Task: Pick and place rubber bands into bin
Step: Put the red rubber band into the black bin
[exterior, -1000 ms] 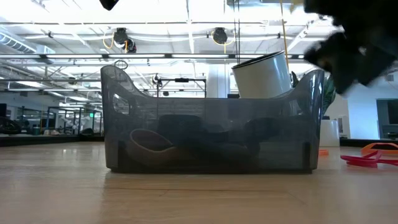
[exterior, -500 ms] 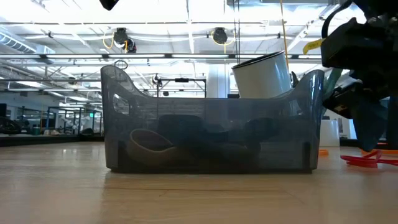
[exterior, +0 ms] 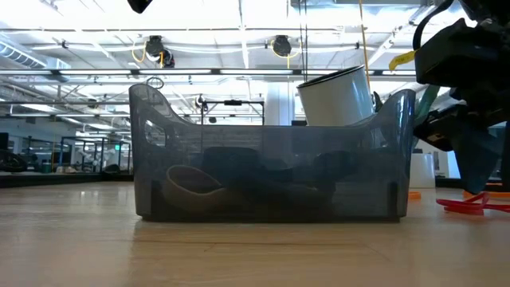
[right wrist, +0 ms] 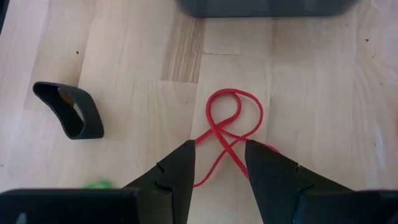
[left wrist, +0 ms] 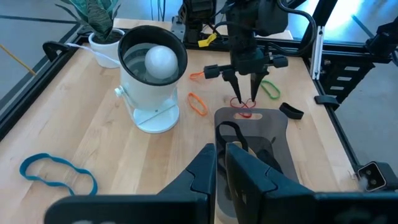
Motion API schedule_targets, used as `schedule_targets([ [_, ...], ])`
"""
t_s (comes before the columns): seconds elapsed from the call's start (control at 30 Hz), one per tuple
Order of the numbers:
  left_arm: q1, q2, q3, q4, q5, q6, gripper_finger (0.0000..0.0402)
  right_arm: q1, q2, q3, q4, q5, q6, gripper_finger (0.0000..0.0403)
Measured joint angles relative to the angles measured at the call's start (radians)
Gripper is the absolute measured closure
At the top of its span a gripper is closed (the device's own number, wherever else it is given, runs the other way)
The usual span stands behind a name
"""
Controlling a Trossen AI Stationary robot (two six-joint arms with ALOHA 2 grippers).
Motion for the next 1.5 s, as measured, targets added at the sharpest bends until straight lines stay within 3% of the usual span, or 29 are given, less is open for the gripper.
schedule_targets([
  [0.67,0.000,0.000,0.000,0.000,0.000,0.006,0.0360,0.000,0.000,0.000,-0.001,0.001,-0.111,0.0273],
  [1.13,0.000,0.000,0.000,0.000,0.000,0.004,0.0360,0.000,0.000,0.000,0.010,0.000,-0.075,0.0273],
  [1.5,0.000,0.000,0.000,0.000,0.000,-0.005,0.0360,0.000,0.000,0.000,-0.012,0.031,-0.314,0.0273],
])
